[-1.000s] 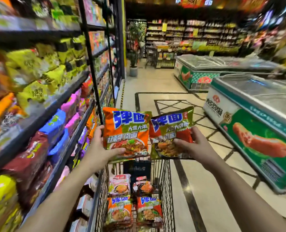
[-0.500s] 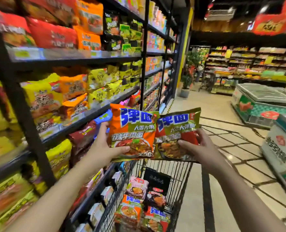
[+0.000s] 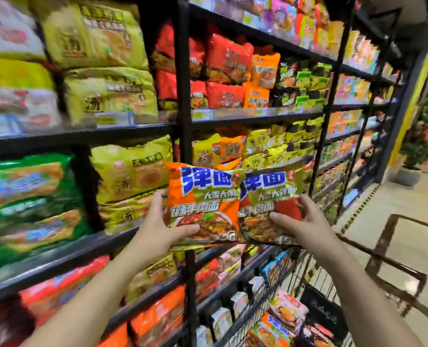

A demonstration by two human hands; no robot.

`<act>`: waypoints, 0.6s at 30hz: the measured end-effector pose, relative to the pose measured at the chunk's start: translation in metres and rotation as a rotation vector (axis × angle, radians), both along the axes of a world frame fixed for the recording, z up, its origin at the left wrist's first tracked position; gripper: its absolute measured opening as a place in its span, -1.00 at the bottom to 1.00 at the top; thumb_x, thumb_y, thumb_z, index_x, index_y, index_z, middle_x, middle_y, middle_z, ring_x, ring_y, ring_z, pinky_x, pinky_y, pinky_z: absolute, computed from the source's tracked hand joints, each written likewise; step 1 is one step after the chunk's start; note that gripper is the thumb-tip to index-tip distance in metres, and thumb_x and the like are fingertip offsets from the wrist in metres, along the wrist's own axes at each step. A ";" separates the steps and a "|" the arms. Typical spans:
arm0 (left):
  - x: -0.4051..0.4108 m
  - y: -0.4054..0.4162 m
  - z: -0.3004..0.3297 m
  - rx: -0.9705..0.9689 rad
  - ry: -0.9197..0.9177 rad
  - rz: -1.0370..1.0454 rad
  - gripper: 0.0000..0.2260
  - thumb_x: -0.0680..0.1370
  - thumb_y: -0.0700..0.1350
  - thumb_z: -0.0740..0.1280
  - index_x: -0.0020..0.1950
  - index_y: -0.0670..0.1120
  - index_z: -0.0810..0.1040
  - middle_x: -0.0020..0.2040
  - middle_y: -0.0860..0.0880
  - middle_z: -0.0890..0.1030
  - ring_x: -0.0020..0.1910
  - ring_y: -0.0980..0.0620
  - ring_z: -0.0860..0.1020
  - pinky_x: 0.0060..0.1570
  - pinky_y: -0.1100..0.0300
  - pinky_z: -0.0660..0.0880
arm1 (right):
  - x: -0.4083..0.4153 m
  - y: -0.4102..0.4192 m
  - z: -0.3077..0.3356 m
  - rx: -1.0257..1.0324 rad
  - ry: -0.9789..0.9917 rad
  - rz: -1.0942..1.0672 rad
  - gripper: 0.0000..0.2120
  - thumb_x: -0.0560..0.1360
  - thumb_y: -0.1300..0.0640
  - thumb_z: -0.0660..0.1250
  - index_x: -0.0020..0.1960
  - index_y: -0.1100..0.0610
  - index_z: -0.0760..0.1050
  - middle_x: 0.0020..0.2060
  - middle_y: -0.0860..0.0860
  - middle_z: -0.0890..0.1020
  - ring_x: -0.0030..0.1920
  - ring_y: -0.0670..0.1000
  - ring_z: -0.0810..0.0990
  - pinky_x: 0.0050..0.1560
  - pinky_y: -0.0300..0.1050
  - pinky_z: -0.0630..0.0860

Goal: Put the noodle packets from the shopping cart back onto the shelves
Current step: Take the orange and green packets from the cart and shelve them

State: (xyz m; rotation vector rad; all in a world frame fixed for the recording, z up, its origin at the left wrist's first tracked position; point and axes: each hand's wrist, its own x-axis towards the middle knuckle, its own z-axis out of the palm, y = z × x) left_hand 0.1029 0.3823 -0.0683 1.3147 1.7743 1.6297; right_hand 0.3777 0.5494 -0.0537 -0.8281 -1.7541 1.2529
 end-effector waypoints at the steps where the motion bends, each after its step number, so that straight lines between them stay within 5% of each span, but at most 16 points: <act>1: -0.009 -0.014 0.001 0.003 0.001 0.015 -0.29 0.29 -0.05 0.67 0.21 0.35 0.31 0.16 0.03 0.68 0.09 0.09 0.68 0.13 -0.01 0.61 | -0.011 -0.006 0.001 0.007 -0.009 0.024 -0.66 0.43 0.04 0.58 0.06 -0.14 0.47 0.04 0.01 0.69 0.01 0.02 0.72 0.09 -0.02 0.67; 7: -0.058 -0.126 0.007 0.045 -0.036 0.143 -0.27 0.30 -0.11 0.67 0.30 0.17 0.33 0.23 -0.05 0.63 0.13 -0.01 0.68 -0.09 0.13 0.66 | -0.093 -0.072 0.005 0.014 0.039 0.173 -0.70 0.46 0.19 0.56 0.00 -0.04 0.47 -0.06 -0.05 0.67 -0.21 -0.24 0.69 -0.20 -0.34 0.60; 13: -0.099 -0.261 0.004 0.080 -0.070 0.287 -0.20 0.17 0.01 0.71 0.29 0.12 0.37 0.22 -0.07 0.67 0.18 -0.08 0.67 0.20 -0.18 0.58 | -0.165 -0.170 0.007 0.029 0.020 0.342 -0.63 0.43 0.15 0.58 0.14 0.04 0.51 0.00 0.05 0.72 -0.06 -0.06 0.73 -0.08 -0.09 0.68; 16: -0.110 -0.329 0.006 0.094 -0.070 0.341 -0.27 0.23 -0.04 0.70 0.27 0.18 0.38 0.22 -0.05 0.66 0.18 -0.08 0.67 0.18 -0.19 0.58 | -0.196 -0.227 0.012 0.059 0.036 0.391 -0.70 0.47 0.21 0.55 0.09 0.06 0.49 -0.08 0.00 0.69 -0.21 -0.21 0.69 -0.26 -0.32 0.59; 18: -0.119 -0.377 0.006 0.096 -0.070 0.382 -0.29 0.30 -0.13 0.68 0.28 0.17 0.36 0.21 -0.04 0.67 0.17 -0.09 0.67 0.17 -0.20 0.58 | -0.216 -0.263 0.012 0.062 0.041 0.446 -0.67 0.46 0.18 0.56 0.13 0.02 0.50 -0.03 -0.02 0.71 -0.13 -0.19 0.71 -0.21 -0.32 0.59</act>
